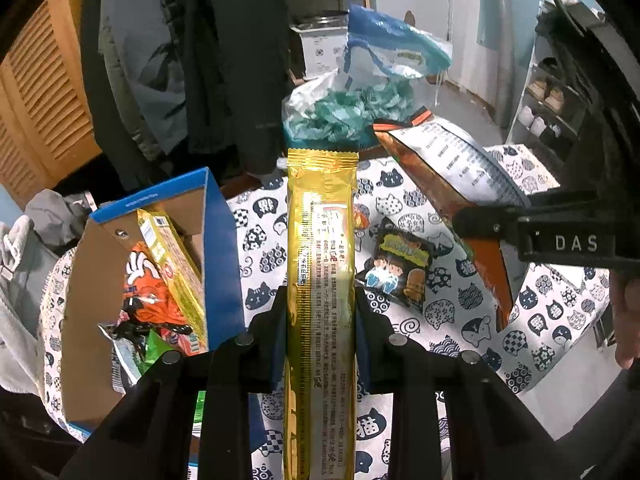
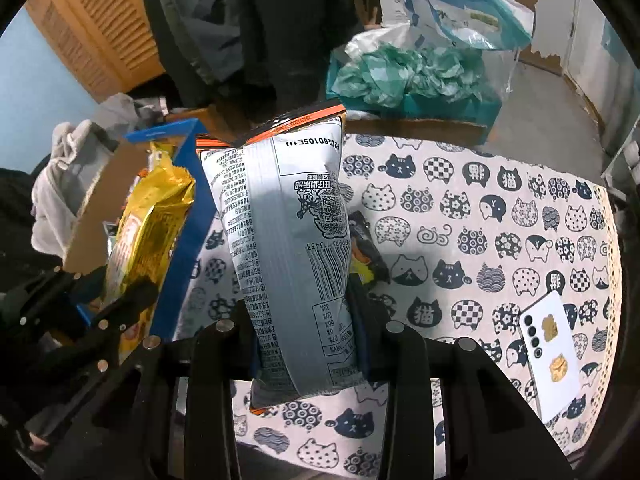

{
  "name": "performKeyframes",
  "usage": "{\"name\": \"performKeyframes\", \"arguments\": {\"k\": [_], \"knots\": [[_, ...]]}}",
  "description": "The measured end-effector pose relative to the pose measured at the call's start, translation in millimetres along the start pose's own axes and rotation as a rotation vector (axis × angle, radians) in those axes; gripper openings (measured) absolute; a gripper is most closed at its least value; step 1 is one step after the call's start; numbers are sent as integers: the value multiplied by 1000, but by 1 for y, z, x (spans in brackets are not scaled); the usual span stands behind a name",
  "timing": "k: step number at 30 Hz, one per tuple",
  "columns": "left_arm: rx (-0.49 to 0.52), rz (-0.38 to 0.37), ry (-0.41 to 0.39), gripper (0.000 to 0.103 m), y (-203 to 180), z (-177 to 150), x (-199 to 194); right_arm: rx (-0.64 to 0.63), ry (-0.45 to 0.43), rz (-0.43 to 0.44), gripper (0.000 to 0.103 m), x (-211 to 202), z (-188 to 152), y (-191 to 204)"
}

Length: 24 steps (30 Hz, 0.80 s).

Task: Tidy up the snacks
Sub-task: 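Lift the yellow bar and white-grey bag and carry both over the box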

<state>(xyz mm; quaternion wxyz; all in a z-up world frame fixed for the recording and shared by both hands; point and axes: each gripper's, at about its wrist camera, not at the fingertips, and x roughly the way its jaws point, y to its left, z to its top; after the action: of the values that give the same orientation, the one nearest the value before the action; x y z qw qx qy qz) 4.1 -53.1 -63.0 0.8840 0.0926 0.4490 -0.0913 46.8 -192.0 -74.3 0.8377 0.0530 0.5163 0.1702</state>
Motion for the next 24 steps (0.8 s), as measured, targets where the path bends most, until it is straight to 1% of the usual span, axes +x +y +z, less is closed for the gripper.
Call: {"name": "performKeyframes", "arguments": {"k": [7,13,18,24], "knots": [[-42,-4,-49,29,25,17,-26,-3,-14,17,34,-4,4,6],[-90,46,-77,29,68,27,-38,-18,-17,31,34,0,13,16],[-169,96,-52,29,121,24,-29,-34,-12,48,34,7,21,28],[-284,162,-7,29,184,8,-8,-57,5,74,34,19,27,48]]}}
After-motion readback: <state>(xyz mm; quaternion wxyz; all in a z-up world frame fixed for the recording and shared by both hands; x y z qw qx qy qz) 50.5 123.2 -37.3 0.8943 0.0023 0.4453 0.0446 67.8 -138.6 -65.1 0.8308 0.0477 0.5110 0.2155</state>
